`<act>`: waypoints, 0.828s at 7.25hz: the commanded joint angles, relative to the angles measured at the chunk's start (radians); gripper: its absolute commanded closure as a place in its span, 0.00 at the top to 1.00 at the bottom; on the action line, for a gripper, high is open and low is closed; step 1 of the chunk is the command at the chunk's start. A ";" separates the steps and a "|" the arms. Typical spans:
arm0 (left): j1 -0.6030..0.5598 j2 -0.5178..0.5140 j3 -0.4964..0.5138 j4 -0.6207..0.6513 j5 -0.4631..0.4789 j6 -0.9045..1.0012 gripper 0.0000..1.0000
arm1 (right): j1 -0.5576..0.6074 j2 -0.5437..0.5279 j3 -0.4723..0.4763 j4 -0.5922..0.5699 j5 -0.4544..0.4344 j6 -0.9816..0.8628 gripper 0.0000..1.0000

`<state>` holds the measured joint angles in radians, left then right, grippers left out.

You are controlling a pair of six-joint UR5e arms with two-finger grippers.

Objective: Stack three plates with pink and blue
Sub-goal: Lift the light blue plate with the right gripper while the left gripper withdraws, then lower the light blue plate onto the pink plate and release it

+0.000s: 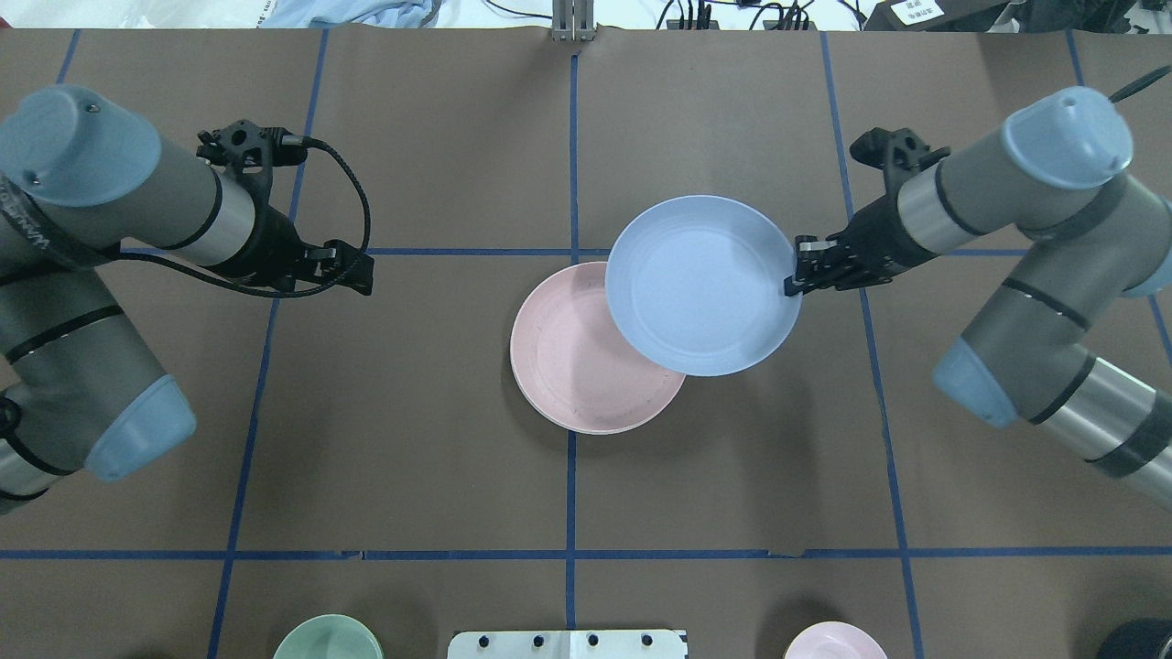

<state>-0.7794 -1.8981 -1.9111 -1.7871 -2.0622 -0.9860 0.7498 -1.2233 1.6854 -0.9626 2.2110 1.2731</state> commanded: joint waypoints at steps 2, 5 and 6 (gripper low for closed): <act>-0.001 0.014 0.000 0.000 0.001 0.012 1.00 | -0.092 0.071 -0.010 -0.062 -0.086 0.045 0.00; -0.001 0.014 0.006 -0.003 0.001 0.012 1.00 | -0.101 0.073 -0.013 -0.065 -0.085 0.045 0.30; 0.000 0.014 0.007 -0.003 0.001 0.012 1.00 | -0.101 0.071 -0.010 -0.064 -0.088 0.045 0.99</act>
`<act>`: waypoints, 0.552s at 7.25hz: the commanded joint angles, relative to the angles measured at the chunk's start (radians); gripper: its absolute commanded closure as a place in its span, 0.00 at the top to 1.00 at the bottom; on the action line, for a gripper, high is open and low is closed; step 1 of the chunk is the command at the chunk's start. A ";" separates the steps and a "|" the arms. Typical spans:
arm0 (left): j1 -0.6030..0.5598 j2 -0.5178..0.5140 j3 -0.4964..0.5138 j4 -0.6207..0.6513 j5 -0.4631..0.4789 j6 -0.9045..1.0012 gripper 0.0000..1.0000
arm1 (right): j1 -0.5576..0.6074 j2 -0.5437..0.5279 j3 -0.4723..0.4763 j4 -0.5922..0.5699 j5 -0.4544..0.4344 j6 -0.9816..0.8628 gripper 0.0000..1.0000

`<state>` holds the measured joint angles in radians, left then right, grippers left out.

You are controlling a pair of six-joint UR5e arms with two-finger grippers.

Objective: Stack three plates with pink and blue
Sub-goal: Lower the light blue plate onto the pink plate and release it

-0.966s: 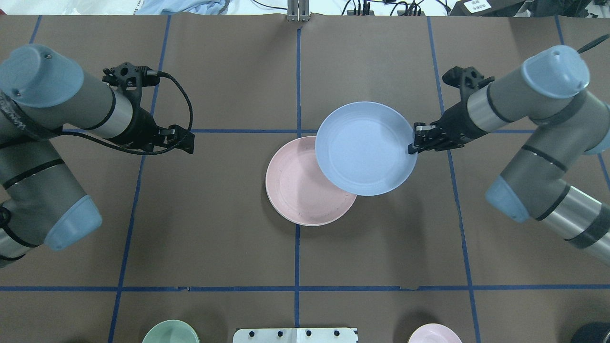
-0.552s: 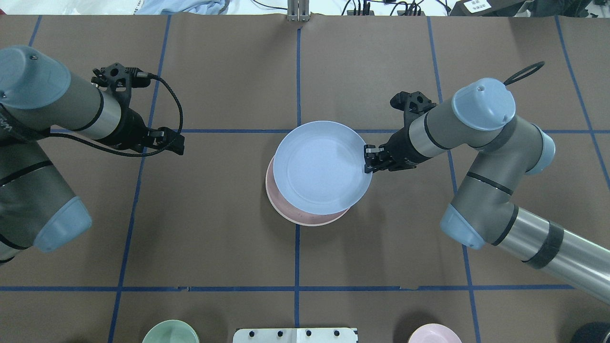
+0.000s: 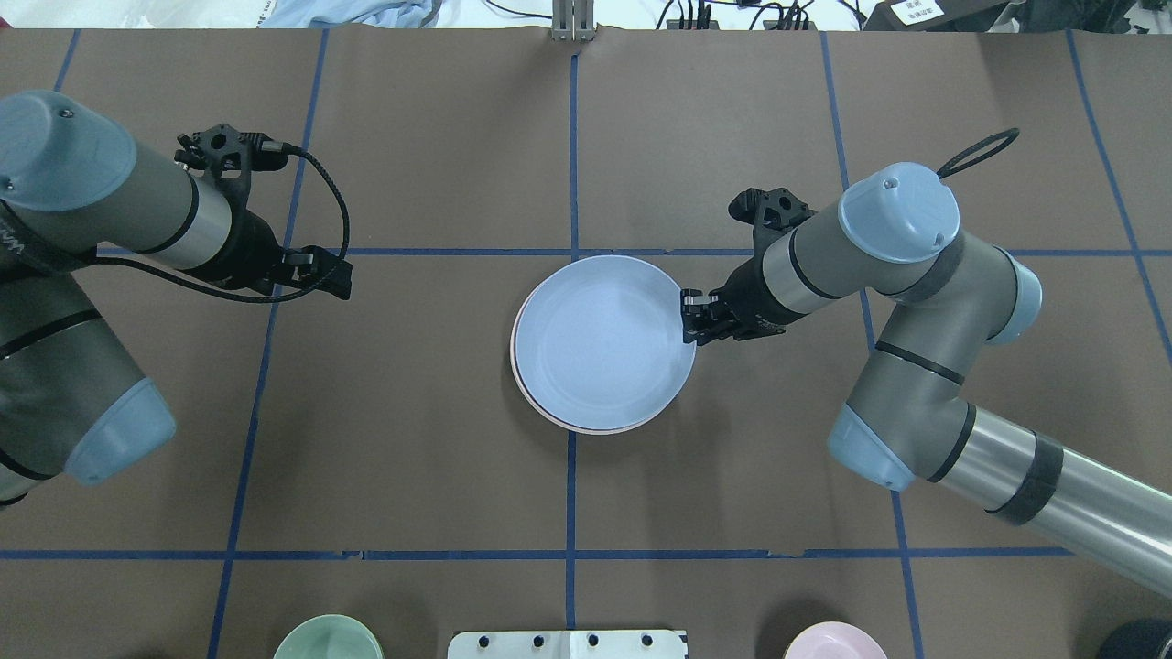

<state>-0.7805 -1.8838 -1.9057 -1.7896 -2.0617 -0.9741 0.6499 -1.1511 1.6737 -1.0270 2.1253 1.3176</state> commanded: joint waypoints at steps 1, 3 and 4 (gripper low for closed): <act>0.001 0.002 0.004 -0.001 0.000 0.000 1.00 | 0.004 -0.001 0.004 0.001 0.001 0.000 1.00; -0.006 0.020 -0.012 -0.001 0.000 0.008 1.00 | 0.092 -0.018 0.029 -0.045 0.013 -0.003 1.00; -0.040 0.043 -0.019 -0.001 -0.006 0.073 1.00 | 0.143 -0.038 0.072 -0.138 0.019 -0.046 1.00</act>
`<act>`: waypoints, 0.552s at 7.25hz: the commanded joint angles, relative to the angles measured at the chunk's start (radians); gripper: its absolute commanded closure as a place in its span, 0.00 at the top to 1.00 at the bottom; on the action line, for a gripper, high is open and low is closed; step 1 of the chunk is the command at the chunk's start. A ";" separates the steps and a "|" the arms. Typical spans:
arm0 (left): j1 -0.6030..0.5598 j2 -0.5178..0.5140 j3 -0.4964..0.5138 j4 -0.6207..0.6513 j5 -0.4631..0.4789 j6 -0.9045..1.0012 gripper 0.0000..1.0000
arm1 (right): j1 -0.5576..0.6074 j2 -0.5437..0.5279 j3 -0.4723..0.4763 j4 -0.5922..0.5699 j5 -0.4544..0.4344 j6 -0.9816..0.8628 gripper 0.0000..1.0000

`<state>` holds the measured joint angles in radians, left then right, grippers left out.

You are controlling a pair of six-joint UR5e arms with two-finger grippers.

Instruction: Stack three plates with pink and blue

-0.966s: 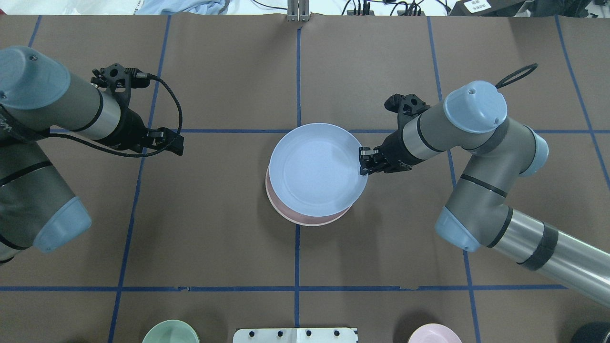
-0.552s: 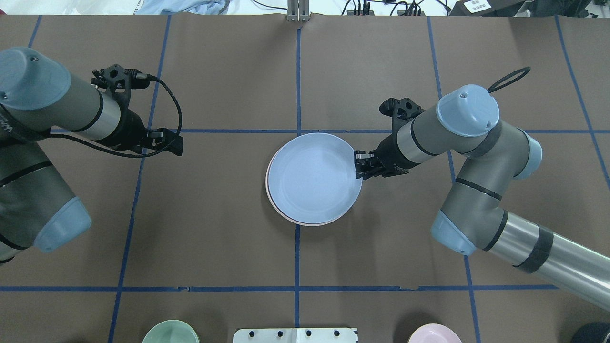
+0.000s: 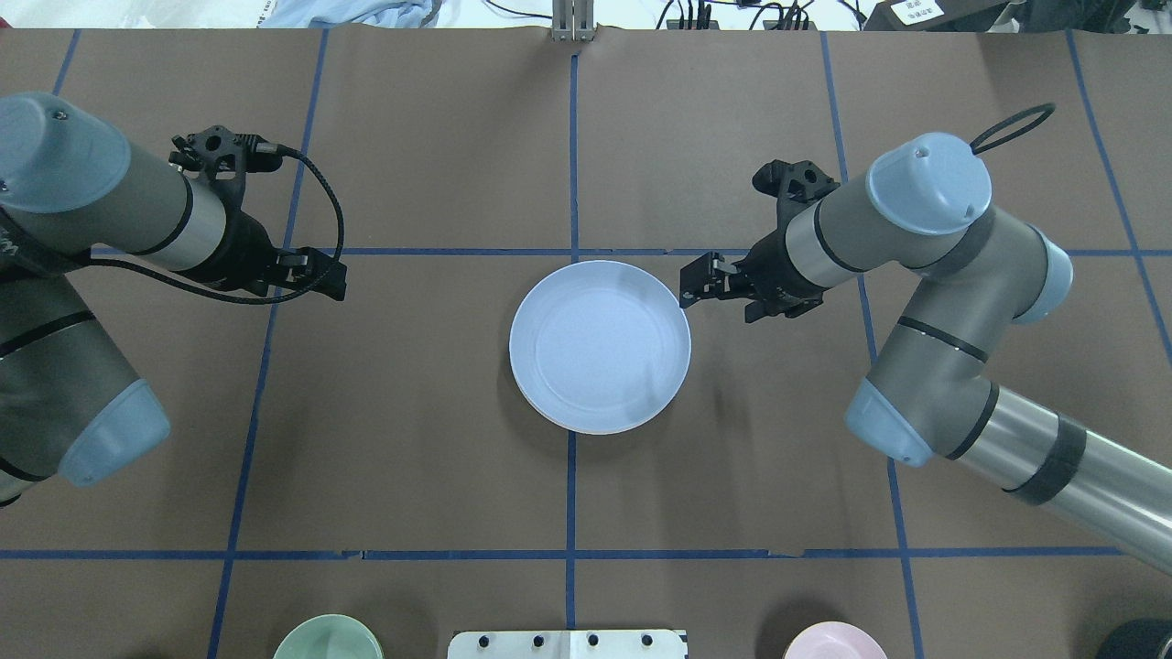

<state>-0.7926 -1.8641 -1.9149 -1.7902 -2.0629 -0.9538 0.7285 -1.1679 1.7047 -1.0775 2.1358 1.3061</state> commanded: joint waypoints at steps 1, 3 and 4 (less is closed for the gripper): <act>-0.071 0.061 -0.025 0.002 -0.011 0.143 1.00 | 0.090 -0.045 0.085 -0.193 0.010 -0.145 1.00; -0.192 0.147 -0.036 0.006 -0.016 0.370 1.00 | 0.194 -0.155 0.177 -0.396 0.010 -0.462 1.00; -0.267 0.190 -0.036 0.008 -0.016 0.488 1.00 | 0.248 -0.239 0.208 -0.430 0.012 -0.633 1.00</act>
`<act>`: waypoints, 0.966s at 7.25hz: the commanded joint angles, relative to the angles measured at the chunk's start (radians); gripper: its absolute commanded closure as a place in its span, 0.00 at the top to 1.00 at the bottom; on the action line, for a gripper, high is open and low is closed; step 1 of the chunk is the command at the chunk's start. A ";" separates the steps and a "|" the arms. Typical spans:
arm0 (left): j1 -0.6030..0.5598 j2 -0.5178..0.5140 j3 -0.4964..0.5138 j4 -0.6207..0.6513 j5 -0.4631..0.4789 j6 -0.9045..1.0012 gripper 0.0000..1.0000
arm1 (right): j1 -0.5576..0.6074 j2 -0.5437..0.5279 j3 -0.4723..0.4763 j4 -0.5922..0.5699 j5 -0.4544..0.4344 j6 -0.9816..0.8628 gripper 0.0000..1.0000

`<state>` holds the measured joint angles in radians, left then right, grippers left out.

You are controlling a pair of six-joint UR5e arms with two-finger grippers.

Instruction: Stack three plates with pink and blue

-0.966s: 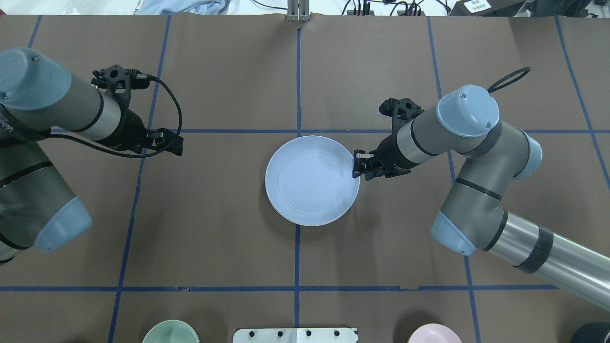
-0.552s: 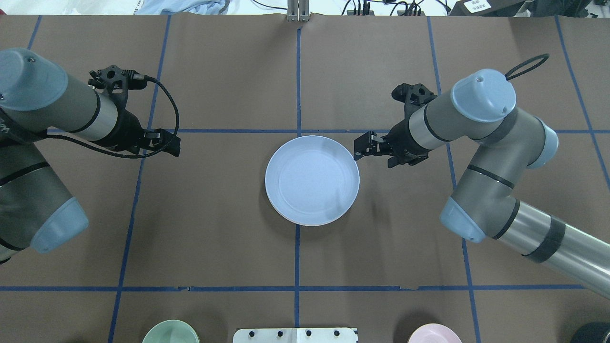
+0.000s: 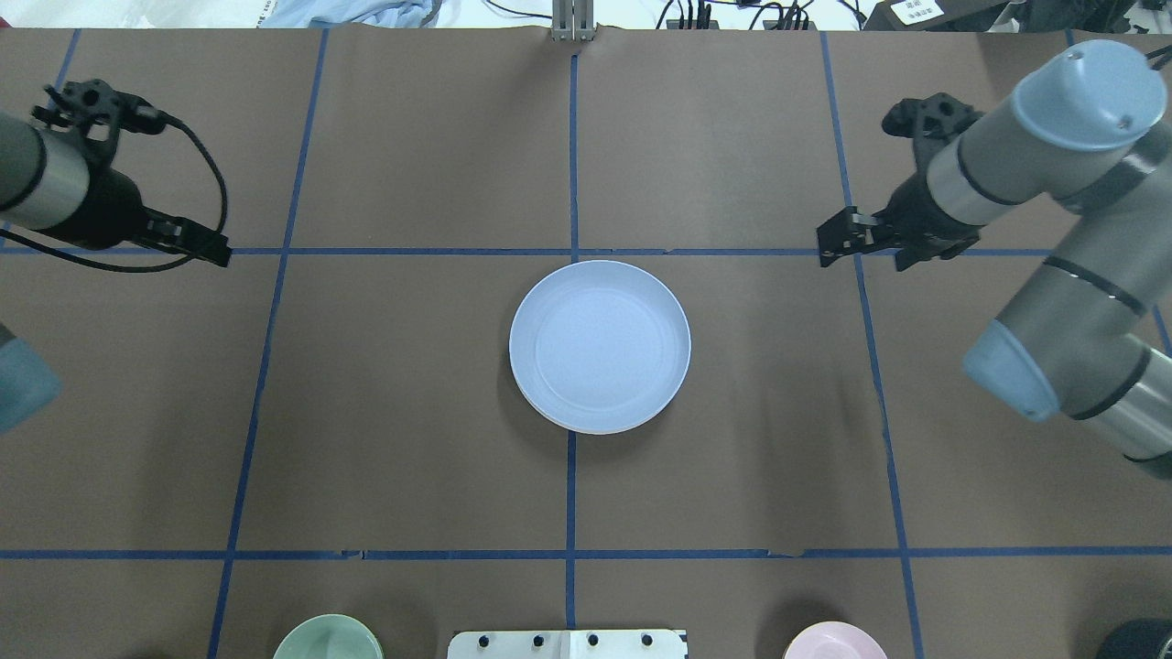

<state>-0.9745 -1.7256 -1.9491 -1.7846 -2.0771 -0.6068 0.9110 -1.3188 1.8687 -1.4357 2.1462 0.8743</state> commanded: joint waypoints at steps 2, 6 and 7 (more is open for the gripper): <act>-0.284 0.159 0.034 0.004 -0.011 0.580 1.00 | 0.210 -0.224 0.035 -0.075 0.021 -0.528 1.00; -0.469 0.181 0.243 -0.041 -0.132 0.750 1.00 | 0.347 -0.396 0.020 -0.060 0.113 -0.715 1.00; -0.480 0.198 0.266 -0.038 -0.123 0.750 1.00 | 0.406 -0.410 0.020 -0.060 0.119 -0.710 1.00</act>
<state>-1.4380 -1.5410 -1.7173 -1.8127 -2.2041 0.1430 1.2629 -1.7097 1.8890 -1.4975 2.2593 0.1698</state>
